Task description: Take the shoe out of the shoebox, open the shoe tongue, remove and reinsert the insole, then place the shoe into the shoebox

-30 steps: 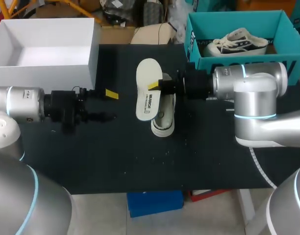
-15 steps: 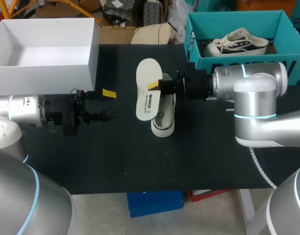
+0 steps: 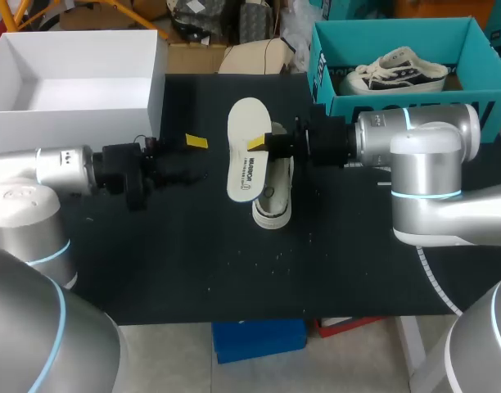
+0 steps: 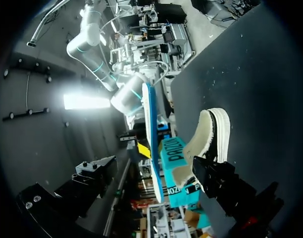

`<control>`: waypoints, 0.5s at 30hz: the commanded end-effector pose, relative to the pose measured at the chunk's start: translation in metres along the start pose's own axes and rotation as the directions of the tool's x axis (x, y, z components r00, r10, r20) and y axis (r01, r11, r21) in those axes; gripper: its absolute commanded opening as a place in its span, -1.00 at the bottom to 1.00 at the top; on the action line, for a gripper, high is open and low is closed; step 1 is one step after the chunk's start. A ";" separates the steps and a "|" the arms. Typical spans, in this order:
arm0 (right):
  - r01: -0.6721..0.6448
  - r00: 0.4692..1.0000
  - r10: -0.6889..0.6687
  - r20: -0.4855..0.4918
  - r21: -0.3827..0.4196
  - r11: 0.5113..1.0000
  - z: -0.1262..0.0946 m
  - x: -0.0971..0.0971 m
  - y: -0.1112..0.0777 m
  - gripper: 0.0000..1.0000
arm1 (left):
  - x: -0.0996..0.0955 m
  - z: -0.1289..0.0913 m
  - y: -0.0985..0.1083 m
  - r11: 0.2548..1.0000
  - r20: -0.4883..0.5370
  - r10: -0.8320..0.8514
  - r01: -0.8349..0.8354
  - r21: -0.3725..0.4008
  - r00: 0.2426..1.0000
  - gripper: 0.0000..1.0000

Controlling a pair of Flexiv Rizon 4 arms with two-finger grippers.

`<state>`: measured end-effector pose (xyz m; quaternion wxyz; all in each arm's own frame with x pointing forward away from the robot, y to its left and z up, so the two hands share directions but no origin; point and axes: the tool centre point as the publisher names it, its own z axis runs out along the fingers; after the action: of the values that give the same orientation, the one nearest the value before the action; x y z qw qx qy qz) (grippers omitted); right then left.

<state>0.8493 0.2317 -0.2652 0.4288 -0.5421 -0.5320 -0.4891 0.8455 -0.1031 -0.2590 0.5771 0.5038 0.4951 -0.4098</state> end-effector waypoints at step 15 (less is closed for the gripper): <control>0.000 1.000 0.000 0.001 -0.003 1.000 0.002 0.000 0.000 -1.00 | 0.013 0.058 0.033 0.996 0.056 0.045 -0.049 0.070 0.997 -0.18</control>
<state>0.8493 0.2318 -0.2652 0.4288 -0.5421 -0.5320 -0.4891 0.8827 -0.1467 -0.2650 0.5818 0.5218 0.4558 -0.4262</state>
